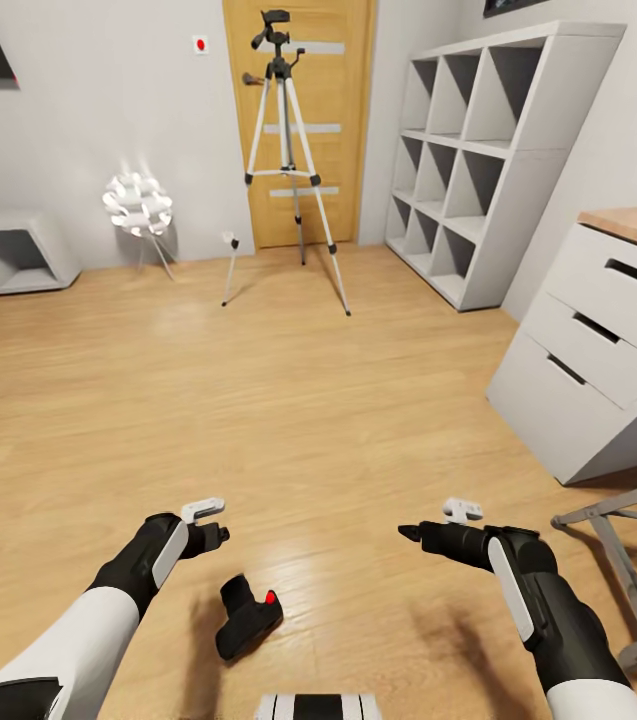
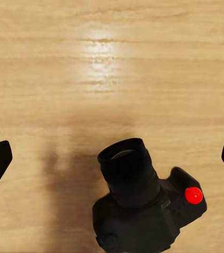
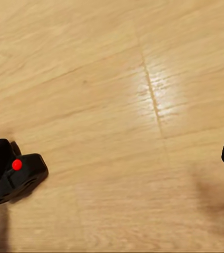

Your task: Attach the digital camera to the camera tripod in the bedroom.

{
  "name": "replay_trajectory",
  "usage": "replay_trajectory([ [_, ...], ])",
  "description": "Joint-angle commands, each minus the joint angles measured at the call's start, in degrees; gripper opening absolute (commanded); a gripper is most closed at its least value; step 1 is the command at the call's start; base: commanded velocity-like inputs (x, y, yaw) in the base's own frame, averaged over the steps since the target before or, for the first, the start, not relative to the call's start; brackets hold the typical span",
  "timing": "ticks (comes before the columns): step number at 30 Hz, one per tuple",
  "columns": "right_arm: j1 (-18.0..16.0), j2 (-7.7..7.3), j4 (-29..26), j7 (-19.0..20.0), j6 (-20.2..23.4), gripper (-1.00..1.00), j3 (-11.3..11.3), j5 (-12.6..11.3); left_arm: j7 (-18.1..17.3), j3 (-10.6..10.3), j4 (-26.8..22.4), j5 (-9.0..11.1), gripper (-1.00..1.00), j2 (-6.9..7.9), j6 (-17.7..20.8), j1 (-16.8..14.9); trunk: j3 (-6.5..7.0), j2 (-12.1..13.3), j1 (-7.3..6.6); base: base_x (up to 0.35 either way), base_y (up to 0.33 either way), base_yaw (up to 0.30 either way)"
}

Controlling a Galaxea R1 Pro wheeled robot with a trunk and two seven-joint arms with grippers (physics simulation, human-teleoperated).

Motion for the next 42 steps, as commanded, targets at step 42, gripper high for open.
replay_trajectory([
  [42, -0.03, -3.28, -0.59, 20.33, 2.76, 1.00, 5.38, 0.76, 0.13, -0.07, -0.72, 0.62, 1.00, -0.10, 0.54, -0.01, -9.36, -0.58, 1.07, 0.000, 0.000, 0.000],
])
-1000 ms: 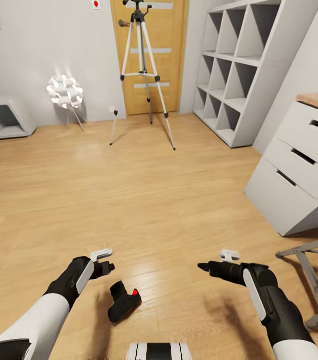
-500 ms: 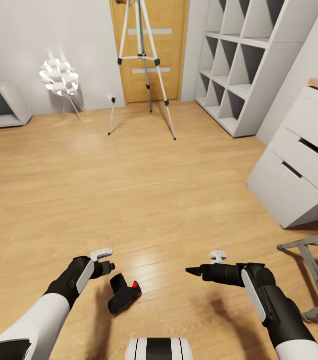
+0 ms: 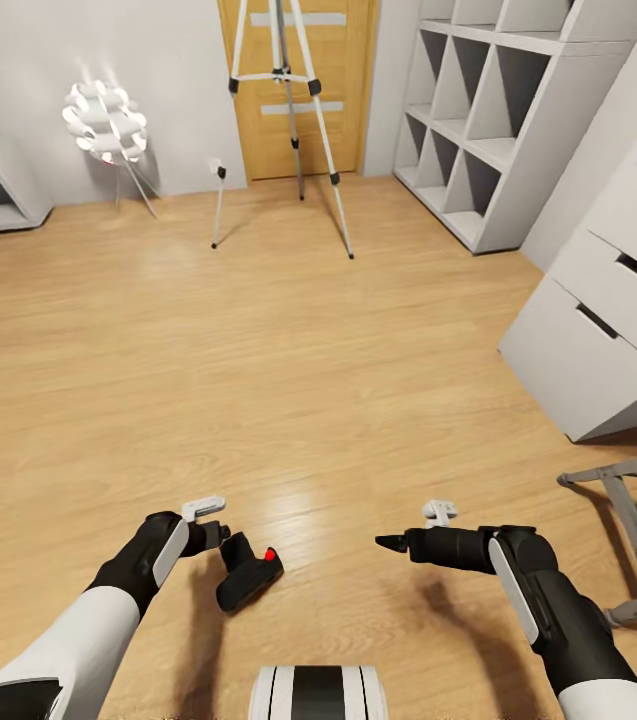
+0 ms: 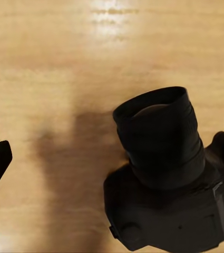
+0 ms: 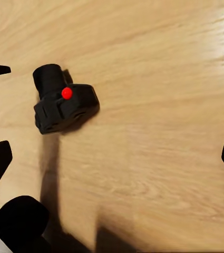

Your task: Attach the digital camera to the camera tripod in the bedroom.

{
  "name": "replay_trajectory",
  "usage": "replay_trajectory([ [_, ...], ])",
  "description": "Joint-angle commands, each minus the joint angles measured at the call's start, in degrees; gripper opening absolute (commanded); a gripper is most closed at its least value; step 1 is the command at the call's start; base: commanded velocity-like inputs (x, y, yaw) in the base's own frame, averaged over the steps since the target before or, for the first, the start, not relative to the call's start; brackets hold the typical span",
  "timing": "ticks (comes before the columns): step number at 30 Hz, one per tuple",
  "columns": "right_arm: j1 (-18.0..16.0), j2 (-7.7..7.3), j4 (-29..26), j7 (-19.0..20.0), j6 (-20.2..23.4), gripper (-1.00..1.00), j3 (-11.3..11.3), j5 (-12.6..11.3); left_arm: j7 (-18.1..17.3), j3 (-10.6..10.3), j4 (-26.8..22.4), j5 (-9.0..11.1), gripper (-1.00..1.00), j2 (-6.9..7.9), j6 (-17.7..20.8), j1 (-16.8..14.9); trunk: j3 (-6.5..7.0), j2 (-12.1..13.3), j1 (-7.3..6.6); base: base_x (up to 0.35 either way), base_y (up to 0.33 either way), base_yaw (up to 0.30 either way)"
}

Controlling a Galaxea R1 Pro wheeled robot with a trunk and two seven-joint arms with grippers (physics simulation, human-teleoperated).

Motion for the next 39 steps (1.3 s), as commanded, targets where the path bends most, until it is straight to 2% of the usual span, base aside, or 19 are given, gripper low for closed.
replay_trajectory([
  [1, -0.02, -0.02, 0.09, -0.25, 0.52, 1.00, -0.06, -0.55, 0.46, 0.02, -0.10, 0.62, 1.00, -0.01, 0.29, -0.01, -0.27, -0.03, 0.01, 0.000, 0.000, 0.000],
  [14, -0.02, -0.07, 0.41, -0.36, 0.41, 1.00, -0.18, -0.56, 0.46, -0.05, -0.18, 0.62, 1.00, -0.01, 0.30, -0.01, -3.15, -0.21, 0.35, 0.000, 0.000, 0.000],
  [39, -0.02, -0.07, 0.63, -0.56, 0.46, 1.00, -0.26, -0.77, 0.49, 0.03, -0.36, 0.54, 1.00, 0.16, 0.30, -0.01, -3.15, -0.21, 0.35, 0.000, 0.000, 0.000],
])
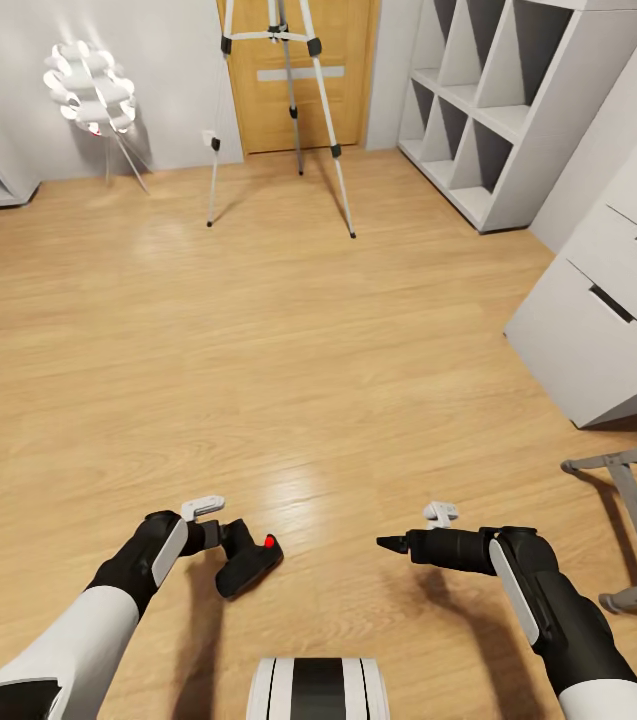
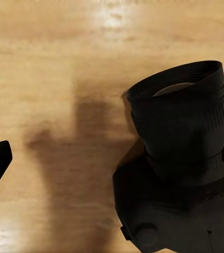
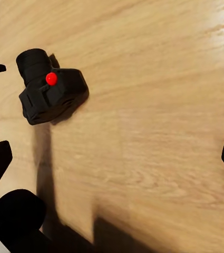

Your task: Attach the digital camera to the camera tripod in the bedroom.

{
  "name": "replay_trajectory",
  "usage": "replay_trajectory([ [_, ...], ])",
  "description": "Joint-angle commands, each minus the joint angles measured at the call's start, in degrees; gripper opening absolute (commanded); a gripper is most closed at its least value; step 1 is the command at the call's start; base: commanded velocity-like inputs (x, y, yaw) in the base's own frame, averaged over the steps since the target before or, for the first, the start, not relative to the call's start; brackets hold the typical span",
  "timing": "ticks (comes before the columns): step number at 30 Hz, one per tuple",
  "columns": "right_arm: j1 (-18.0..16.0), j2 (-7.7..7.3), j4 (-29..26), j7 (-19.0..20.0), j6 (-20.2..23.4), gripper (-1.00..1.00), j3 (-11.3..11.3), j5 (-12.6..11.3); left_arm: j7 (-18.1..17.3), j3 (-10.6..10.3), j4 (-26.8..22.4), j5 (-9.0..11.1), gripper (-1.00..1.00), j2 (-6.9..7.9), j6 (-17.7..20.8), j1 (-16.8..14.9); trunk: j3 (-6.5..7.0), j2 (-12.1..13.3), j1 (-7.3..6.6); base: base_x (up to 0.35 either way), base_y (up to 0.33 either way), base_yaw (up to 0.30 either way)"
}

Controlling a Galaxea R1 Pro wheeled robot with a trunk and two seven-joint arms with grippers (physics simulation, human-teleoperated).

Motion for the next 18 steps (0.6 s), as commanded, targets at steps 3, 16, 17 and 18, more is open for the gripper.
replay_trajectory([
  [3, -0.02, 0.00, -0.02, -0.25, 0.51, 1.00, -0.04, -0.57, 0.44, 0.02, -0.09, 0.62, 1.00, 0.00, 0.29, 0.00, -0.04, -0.01, -0.01, -0.032, 0.000, 0.000],
  [16, -0.02, 0.00, -0.01, -0.27, 0.43, 1.00, -0.04, -0.57, 0.44, 0.03, -0.11, 0.62, 1.00, 0.02, 0.71, 0.00, -0.04, -0.01, -0.01, -0.119, 0.000, 0.000],
  [17, -0.02, 0.00, -0.01, -0.26, 0.43, 1.00, -0.04, -0.57, 0.44, 0.02, -0.11, 0.64, 1.00, 0.02, 0.72, 0.00, -0.04, -0.01, -0.01, -0.016, 0.000, 0.000],
  [18, -0.02, 0.00, -0.01, -0.26, 0.42, 1.00, -0.04, -0.57, 0.44, -0.03, -0.12, 0.65, 1.00, 0.01, 0.75, 0.00, -0.04, -0.01, -0.01, -0.032, 0.008, 0.000],
])
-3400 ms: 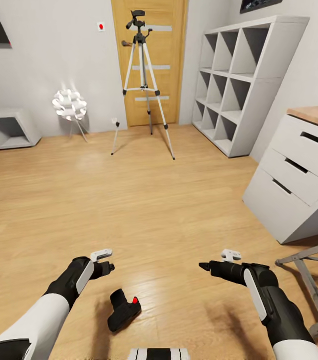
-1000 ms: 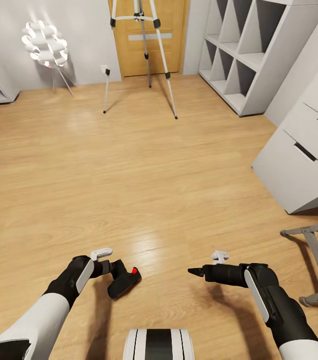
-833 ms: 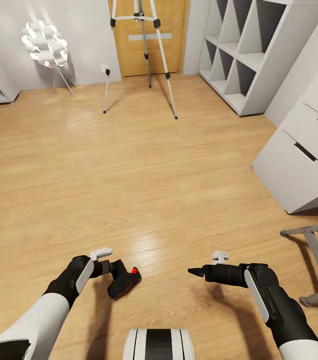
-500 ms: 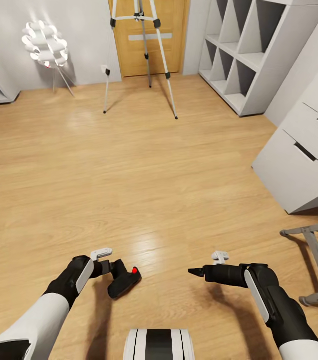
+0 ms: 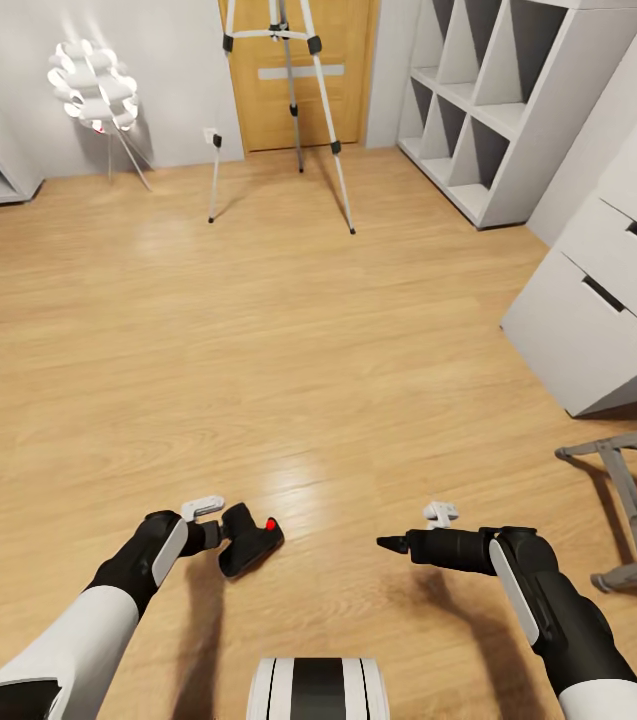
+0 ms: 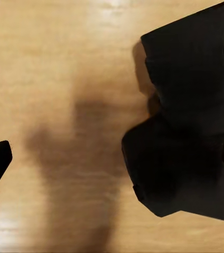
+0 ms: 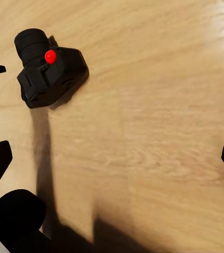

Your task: Attach the digital camera to the camera tripod in the bedroom.

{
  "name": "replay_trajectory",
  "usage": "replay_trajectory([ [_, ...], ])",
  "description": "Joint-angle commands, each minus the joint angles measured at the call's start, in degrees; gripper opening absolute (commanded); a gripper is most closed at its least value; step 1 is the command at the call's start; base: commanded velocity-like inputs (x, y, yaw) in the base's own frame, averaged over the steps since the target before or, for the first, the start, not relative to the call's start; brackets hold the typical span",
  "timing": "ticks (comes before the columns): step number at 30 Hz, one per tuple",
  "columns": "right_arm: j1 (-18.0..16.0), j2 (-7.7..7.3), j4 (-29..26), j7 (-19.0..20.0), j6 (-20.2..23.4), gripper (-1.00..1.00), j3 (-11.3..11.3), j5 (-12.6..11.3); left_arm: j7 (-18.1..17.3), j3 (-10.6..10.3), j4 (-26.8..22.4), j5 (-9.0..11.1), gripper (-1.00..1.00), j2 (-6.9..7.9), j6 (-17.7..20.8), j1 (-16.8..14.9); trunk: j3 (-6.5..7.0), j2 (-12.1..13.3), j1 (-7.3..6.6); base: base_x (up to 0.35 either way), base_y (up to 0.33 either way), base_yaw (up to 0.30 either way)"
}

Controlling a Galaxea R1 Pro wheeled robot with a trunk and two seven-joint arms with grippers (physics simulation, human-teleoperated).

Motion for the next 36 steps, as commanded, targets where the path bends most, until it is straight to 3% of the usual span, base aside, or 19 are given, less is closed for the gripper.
replay_trajectory([
  [1, -0.02, 0.00, -0.02, -0.22, 0.48, 1.00, -0.04, -0.56, 0.45, -0.01, -0.10, 0.61, 1.00, -0.03, 0.31, 0.00, -0.04, -0.02, -0.01, -0.094, 0.048, 0.000],
  [10, -0.02, 0.00, -0.02, -0.26, 0.47, 1.00, -0.04, -0.56, 0.45, -0.08, -0.13, 0.59, 1.00, -0.10, 0.50, 0.00, -0.04, -0.02, -0.01, -0.131, 0.072, 0.000],
  [34, -0.02, 0.06, -0.02, -0.31, 0.39, 1.00, -0.04, -0.56, 0.45, -0.08, -0.07, 0.61, 1.00, -0.52, 0.58, 0.00, -0.04, -0.02, -0.01, -0.006, 0.003, 0.000],
  [36, -0.02, 0.04, -0.02, -0.31, 0.39, 1.00, -0.04, -0.56, 0.45, -0.08, -0.07, 0.62, 1.00, -0.54, 0.60, 0.00, -0.48, -0.04, 0.04, 0.000, 0.000, 0.000],
])
